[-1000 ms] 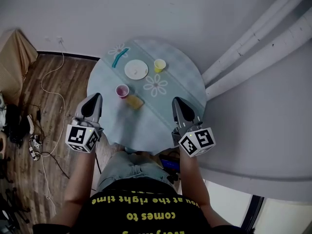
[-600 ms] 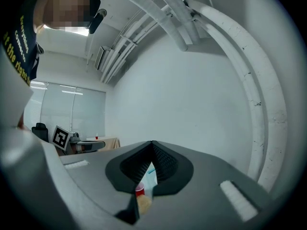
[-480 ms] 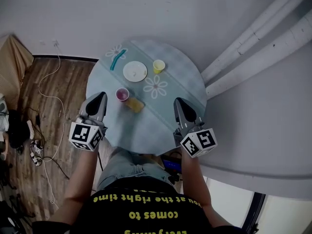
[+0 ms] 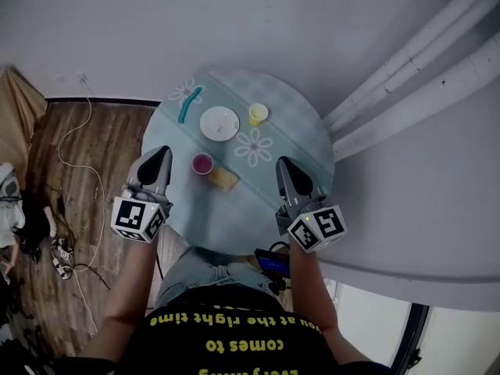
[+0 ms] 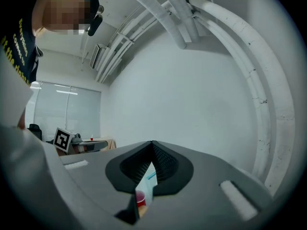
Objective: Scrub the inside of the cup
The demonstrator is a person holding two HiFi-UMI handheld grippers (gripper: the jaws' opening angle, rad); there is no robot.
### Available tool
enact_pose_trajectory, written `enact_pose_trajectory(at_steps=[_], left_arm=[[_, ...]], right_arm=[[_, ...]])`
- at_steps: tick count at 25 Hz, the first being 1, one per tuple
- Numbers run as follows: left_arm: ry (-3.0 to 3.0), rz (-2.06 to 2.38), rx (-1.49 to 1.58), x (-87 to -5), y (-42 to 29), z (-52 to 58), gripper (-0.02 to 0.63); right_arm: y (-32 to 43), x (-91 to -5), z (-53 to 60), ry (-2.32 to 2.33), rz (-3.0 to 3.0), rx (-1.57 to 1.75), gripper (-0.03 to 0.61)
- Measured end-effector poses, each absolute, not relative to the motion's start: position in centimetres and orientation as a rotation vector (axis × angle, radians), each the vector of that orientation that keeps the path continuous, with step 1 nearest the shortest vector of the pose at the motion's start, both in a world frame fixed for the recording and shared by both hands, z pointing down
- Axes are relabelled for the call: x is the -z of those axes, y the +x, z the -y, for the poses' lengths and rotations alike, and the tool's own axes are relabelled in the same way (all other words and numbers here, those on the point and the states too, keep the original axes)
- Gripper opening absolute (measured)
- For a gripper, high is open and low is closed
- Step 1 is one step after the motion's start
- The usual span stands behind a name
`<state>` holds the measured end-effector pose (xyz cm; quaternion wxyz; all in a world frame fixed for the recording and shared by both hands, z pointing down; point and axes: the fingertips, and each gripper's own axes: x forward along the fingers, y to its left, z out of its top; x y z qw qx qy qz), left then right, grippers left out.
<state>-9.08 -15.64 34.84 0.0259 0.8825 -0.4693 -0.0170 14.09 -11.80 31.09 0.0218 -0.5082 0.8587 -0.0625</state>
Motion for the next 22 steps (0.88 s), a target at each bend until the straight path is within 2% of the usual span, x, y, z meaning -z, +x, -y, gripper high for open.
enact_pose_trajectory(at_steps=[22], left_arm=[[2.796,1.339,0.069,-34.6,-10.2,19.0,0.002]], right_arm=[[12.1,-30.7,13.6,-1.675,-2.596,0.155,0.006]])
